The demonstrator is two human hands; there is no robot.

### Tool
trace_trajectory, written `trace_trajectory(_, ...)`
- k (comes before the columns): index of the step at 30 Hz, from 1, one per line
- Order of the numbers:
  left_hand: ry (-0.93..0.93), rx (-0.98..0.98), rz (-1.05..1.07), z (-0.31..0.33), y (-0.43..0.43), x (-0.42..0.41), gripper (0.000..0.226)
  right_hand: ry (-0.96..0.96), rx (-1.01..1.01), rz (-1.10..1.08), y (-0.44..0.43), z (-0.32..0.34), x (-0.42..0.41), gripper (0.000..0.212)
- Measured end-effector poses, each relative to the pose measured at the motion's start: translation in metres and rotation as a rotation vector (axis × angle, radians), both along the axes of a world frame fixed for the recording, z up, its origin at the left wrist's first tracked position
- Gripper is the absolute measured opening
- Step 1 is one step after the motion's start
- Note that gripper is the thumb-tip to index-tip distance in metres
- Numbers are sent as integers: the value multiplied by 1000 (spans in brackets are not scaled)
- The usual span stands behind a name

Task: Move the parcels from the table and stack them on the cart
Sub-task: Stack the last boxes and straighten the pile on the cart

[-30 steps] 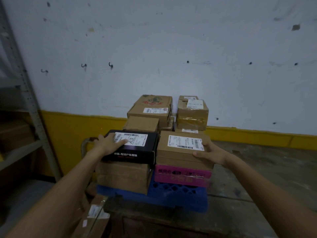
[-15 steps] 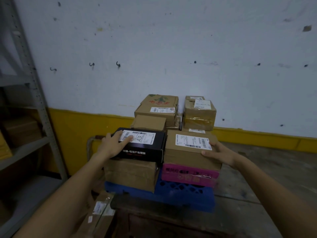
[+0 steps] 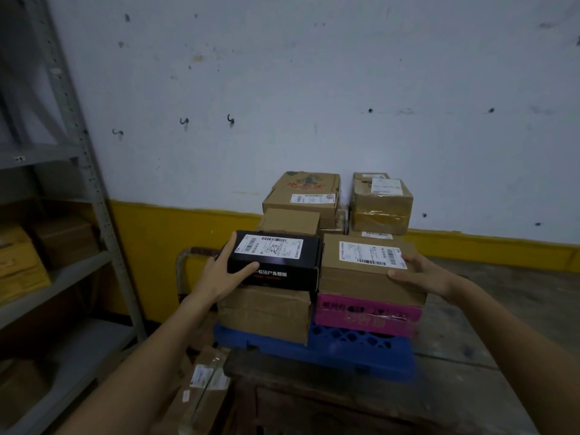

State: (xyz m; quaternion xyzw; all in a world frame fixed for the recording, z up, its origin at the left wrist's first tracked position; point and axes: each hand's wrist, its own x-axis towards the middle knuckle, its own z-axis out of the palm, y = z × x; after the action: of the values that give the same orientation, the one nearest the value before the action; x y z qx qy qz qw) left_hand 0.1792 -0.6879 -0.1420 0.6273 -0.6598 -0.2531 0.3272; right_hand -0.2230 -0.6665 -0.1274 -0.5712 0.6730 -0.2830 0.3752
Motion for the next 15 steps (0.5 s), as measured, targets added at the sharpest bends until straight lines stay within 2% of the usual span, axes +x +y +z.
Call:
trace_trajectory(9,96,-11,-9,-2,-1,0,99,15,-3,-22,-2,-1,0,79)
trace_trajectory(15,87,32,-8,-4,-3,3,96,8,-5,-33,-1,-3,-2,83)
